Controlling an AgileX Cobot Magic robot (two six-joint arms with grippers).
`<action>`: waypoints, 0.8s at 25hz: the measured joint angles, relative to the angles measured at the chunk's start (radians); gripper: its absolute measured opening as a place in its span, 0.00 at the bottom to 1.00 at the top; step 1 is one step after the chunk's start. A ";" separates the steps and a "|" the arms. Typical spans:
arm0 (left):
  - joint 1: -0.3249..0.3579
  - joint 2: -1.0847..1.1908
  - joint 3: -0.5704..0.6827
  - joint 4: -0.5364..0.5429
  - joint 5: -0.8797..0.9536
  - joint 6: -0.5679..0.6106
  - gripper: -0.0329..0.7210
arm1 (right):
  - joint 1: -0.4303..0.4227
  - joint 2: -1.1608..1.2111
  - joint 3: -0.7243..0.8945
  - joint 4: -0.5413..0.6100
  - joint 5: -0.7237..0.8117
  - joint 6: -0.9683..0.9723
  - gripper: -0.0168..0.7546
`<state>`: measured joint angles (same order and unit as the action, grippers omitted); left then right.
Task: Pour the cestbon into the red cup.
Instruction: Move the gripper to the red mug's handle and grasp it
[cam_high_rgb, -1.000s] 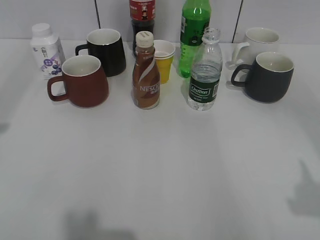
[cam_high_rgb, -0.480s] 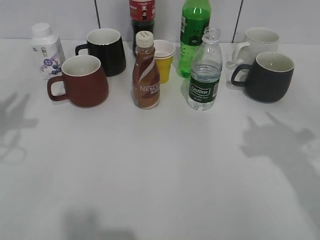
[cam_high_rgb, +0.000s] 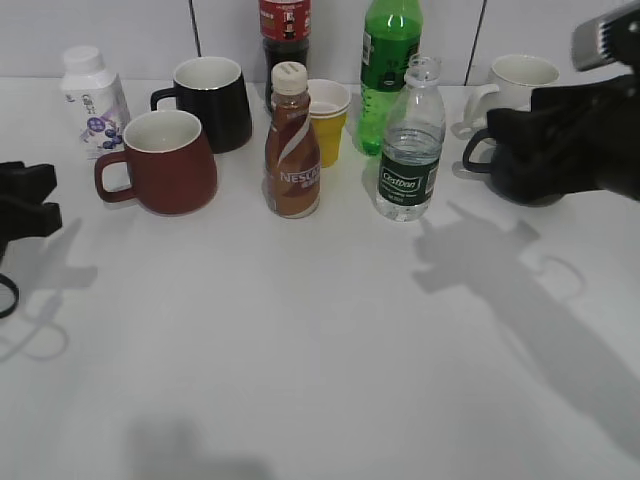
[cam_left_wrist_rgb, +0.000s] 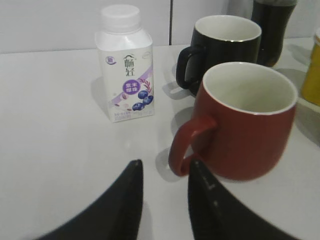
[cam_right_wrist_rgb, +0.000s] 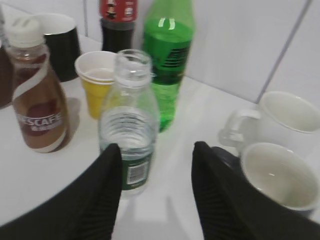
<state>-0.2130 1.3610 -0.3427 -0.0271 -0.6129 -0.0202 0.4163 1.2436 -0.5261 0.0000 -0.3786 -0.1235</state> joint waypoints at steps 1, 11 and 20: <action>0.000 0.038 0.000 0.001 -0.048 0.000 0.36 | 0.006 0.017 0.000 0.000 -0.018 0.000 0.47; 0.000 0.344 -0.027 0.119 -0.332 0.000 0.39 | 0.009 0.057 0.000 0.000 -0.045 0.021 0.47; 0.000 0.428 -0.115 0.087 -0.353 0.000 0.40 | 0.009 0.058 0.000 0.000 -0.047 0.021 0.47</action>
<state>-0.2130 1.7886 -0.4573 0.0596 -0.9664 -0.0202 0.4249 1.3016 -0.5264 0.0000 -0.4257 -0.1022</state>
